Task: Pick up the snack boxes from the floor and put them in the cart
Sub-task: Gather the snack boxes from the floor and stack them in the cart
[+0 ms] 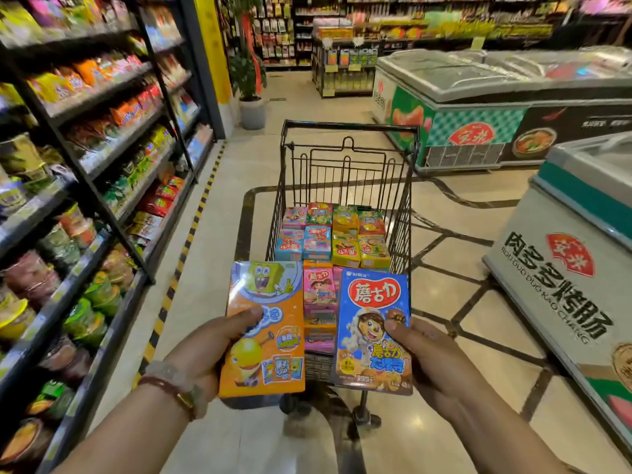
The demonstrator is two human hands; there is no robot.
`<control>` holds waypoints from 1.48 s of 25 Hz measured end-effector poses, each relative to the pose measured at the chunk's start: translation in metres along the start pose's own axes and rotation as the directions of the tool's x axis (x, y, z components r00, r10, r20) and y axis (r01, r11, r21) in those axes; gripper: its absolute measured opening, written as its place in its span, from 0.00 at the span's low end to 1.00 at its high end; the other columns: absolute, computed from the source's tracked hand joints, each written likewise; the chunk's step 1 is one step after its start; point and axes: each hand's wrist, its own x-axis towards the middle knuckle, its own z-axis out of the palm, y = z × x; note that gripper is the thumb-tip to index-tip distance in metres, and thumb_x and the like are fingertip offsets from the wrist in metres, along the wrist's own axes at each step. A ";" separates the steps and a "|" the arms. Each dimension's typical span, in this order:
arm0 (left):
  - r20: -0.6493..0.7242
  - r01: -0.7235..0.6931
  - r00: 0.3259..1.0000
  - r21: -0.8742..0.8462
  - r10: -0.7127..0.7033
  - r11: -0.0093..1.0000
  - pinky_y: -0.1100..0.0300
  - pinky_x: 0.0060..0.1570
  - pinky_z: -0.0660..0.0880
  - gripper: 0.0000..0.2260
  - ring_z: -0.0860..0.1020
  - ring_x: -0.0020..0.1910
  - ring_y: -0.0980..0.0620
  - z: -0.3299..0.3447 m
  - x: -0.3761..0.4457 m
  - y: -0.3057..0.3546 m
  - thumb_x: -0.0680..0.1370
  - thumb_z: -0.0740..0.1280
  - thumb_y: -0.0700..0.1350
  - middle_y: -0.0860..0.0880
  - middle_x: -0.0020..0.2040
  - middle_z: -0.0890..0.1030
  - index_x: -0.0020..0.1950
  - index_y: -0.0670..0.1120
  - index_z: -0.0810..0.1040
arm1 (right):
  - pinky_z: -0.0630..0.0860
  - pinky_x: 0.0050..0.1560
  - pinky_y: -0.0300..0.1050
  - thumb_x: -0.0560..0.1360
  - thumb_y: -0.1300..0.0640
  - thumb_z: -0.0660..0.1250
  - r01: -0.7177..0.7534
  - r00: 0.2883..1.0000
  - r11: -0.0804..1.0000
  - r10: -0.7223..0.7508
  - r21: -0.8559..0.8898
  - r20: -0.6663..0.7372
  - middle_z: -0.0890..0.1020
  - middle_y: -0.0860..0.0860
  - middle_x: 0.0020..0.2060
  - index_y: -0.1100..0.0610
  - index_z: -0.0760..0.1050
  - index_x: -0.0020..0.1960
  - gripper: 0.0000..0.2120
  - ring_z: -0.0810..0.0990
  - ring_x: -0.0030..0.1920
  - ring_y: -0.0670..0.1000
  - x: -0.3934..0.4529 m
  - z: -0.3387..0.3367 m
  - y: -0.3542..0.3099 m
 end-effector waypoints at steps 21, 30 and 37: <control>0.078 0.122 0.988 0.107 -0.130 0.987 0.37 0.56 0.74 0.22 0.81 0.49 0.34 -0.041 0.337 0.158 0.63 0.73 0.49 0.35 0.50 0.82 0.53 0.38 0.82 | 0.80 0.43 0.57 0.72 0.62 0.68 -0.076 0.951 0.997 0.071 -0.008 -0.301 0.84 0.65 0.46 0.67 0.77 0.51 0.11 0.84 0.41 0.61 0.314 0.077 -0.060; -0.166 -0.033 0.981 0.387 0.105 0.922 0.53 0.37 0.81 0.15 0.83 0.36 0.45 0.005 0.473 0.195 0.72 0.73 0.54 0.44 0.39 0.84 0.45 0.42 0.81 | 0.79 0.52 0.62 0.74 0.59 0.69 -0.089 0.932 0.992 0.053 -0.086 -0.360 0.84 0.63 0.45 0.67 0.78 0.53 0.12 0.83 0.46 0.63 0.468 0.058 -0.086; -0.336 -0.010 0.901 0.613 0.272 0.790 0.61 0.49 0.67 0.19 0.76 0.57 0.41 0.030 0.590 0.190 0.79 0.63 0.50 0.41 0.61 0.77 0.67 0.42 0.69 | 0.60 0.23 0.39 0.78 0.51 0.65 -0.128 0.904 0.947 -0.011 -0.294 -0.428 0.67 0.53 0.25 0.65 0.74 0.39 0.17 0.63 0.23 0.50 0.589 0.045 -0.075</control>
